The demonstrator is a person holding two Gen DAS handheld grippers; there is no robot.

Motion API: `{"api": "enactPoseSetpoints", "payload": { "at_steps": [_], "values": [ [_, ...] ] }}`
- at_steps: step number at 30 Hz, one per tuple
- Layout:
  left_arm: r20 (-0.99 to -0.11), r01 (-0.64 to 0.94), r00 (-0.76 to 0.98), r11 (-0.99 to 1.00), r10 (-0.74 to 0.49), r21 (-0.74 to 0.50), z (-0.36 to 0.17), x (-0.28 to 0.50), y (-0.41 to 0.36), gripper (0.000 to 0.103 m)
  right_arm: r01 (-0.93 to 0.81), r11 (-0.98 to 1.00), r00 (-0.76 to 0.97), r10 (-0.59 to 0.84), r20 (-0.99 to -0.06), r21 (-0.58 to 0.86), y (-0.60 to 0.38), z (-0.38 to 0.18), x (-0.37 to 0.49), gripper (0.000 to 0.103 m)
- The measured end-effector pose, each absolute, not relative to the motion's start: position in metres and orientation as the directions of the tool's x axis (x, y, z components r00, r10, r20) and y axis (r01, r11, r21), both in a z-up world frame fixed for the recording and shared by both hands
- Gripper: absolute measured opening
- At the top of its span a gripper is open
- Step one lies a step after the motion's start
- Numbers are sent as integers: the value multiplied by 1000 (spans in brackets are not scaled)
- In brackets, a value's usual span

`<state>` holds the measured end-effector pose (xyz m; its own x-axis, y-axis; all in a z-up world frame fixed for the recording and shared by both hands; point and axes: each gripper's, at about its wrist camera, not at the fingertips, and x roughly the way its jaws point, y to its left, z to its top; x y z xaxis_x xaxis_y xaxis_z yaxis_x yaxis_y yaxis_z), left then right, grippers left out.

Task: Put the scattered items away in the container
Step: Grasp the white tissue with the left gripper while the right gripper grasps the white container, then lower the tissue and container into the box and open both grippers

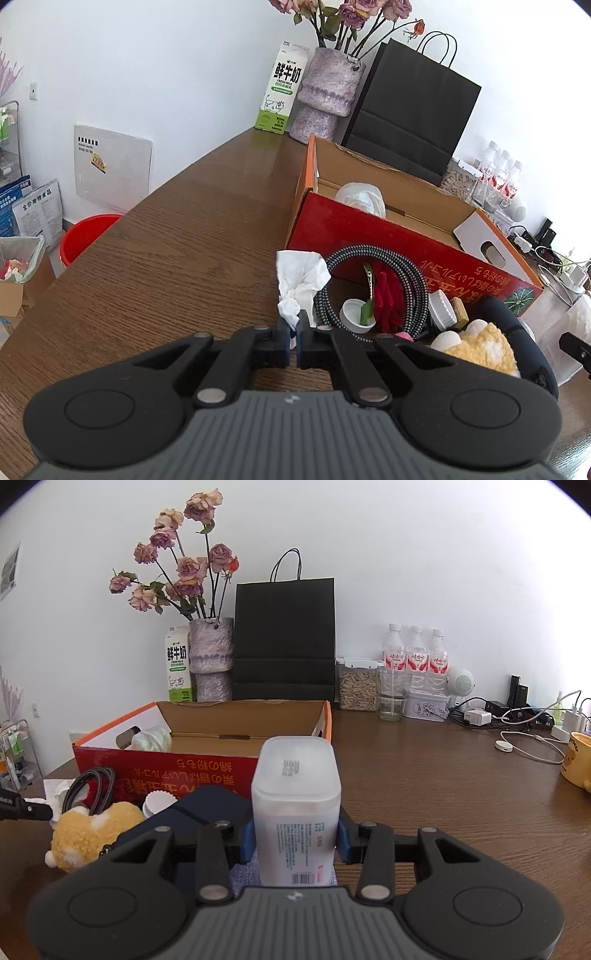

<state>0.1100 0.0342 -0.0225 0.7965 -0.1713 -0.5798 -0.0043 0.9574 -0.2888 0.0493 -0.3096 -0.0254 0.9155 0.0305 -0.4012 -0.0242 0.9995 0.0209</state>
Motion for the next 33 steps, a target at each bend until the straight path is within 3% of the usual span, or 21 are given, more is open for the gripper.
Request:
{"api": "enactPoseSetpoints", "payload": {
  "at_steps": [10,24,33],
  "values": [
    [-474,-22,873,961,-116,-276,8,95,47,3,-29,999,928,33,-371,17,-307,-15,53,40],
    [-341,129,914,955,-220,-269,54,142,-10,3,-67,998,959,67,-276,9,-286,17,112,40],
    [-355,151,903,952,-243,-266,57,222,-59,3,-98,995,962,103,-253,33,-271,28,199,40]
  ]
}}
